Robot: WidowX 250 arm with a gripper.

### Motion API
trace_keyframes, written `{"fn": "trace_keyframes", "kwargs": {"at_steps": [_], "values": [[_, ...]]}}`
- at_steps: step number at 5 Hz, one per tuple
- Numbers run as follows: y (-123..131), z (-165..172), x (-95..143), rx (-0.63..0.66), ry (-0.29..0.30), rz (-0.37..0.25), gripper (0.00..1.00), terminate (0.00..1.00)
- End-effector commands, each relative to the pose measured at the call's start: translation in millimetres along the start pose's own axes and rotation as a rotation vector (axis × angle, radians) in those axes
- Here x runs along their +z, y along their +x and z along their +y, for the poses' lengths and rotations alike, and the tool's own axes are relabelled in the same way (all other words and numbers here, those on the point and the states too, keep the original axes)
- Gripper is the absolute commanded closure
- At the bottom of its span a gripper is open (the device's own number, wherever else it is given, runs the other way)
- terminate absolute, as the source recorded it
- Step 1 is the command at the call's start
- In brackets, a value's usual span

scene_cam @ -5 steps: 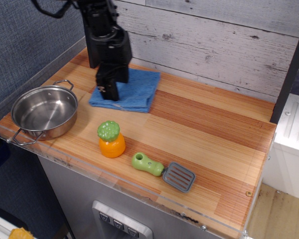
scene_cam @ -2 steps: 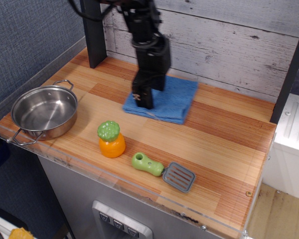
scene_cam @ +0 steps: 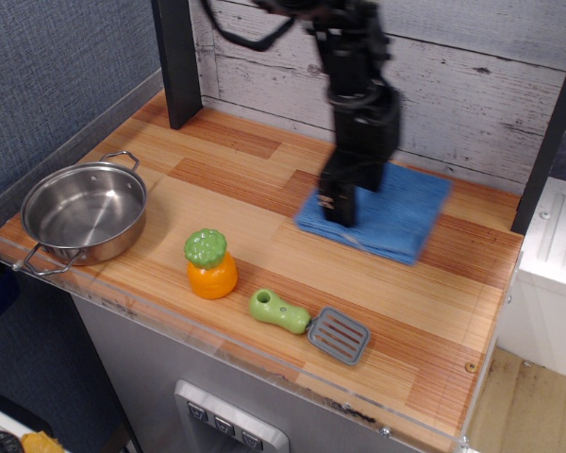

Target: Put the blue cloth on the right side of the table.

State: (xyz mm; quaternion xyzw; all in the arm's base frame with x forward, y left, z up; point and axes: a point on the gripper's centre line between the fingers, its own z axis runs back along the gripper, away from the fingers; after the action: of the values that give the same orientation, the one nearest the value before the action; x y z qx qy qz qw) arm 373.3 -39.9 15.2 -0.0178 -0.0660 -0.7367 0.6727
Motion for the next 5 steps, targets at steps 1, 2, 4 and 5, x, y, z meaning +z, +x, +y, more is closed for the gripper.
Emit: {"fn": "trace_keyframes", "kwargs": {"at_steps": [1,2,4,5], "values": [[55,0,13,-0.141,0.026,-0.02,0.0,0.0],[61,-4,15,-0.158,0.025,-0.032,0.0,0.0],[49,-6,32,-0.134,0.049,-0.02,0.0,0.0],[48,-5,40,-0.125,0.067,-0.021,0.0,0.0]]}}
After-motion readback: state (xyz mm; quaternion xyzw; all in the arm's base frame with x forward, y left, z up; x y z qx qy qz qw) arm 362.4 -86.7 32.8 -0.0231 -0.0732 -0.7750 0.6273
